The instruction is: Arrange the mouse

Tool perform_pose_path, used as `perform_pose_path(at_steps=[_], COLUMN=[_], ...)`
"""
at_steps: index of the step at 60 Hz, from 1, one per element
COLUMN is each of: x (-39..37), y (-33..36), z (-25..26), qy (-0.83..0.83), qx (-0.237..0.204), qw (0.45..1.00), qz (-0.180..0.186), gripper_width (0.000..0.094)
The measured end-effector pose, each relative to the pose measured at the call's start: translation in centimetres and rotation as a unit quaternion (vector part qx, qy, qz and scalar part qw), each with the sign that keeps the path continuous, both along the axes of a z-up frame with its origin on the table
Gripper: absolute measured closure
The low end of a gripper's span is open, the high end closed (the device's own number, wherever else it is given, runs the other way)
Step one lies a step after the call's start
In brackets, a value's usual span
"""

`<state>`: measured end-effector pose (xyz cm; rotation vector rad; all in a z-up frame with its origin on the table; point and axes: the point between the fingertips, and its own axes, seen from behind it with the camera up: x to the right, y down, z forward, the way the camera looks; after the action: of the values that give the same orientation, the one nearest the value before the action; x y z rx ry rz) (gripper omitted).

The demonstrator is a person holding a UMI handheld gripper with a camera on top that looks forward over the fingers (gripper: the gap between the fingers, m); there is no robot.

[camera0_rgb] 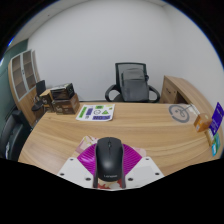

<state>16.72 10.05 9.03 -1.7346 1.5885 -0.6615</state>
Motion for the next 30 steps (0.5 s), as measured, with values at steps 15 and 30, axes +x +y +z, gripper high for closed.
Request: perform_pose_path(at_steps=[15,30], x=[-1.7,-2.5], y=[2.6,2.7], z=[-9.1,-10.6], qy=[0.05,0.036], qx=[-0.037,-0.072], qw=[0.998,0.997], qz=[0.005,0.012], gripper_width=[0.0618,0.0411])
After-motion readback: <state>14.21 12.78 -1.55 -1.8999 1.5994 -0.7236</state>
